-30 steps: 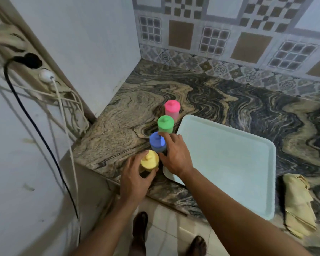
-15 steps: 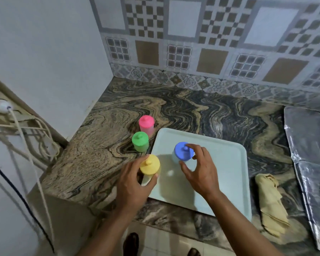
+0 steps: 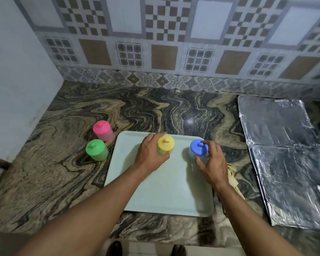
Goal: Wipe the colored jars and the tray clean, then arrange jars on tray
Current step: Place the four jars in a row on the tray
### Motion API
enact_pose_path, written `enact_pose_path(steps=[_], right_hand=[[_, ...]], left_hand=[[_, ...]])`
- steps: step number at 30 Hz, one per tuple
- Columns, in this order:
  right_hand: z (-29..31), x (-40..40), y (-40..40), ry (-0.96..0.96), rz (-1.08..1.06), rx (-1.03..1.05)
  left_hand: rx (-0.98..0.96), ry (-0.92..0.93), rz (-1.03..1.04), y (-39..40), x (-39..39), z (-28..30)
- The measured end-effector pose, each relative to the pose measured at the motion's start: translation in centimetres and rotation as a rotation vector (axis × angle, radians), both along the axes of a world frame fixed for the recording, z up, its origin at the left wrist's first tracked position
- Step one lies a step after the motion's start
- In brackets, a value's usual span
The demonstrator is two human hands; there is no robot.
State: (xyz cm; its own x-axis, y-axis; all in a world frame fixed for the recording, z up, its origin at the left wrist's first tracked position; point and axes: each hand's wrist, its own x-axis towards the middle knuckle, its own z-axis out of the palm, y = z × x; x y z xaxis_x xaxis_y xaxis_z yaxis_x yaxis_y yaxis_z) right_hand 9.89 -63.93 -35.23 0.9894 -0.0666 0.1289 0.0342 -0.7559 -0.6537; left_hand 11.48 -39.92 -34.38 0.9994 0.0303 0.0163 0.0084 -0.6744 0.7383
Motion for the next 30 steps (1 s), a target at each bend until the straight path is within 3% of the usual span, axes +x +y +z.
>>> enact_pose_path(steps=[17, 21, 26, 30], right_hand=[[0.6, 0.7, -0.1, 0.064, -0.025, -0.065], [2.4, 0.7, 0.3, -0.043, -0.046, -0.099], [5.8, 2.1, 5.6, -0.263, 0.058, -0.123], [6.2, 4.4, 13.7, -0.236, 0.276, -0.089]], left_hand=[[0.058, 0.047, -0.146, -0.7, 1.4, -0.1], [0.054, 0.009, -0.151, 1.2, 0.7, 0.8], [0.098, -0.228, 0.014, 6.6, -1.4, 2.9], [0.219, -0.335, 0.276, 12.8, -3.6, 2.9]])
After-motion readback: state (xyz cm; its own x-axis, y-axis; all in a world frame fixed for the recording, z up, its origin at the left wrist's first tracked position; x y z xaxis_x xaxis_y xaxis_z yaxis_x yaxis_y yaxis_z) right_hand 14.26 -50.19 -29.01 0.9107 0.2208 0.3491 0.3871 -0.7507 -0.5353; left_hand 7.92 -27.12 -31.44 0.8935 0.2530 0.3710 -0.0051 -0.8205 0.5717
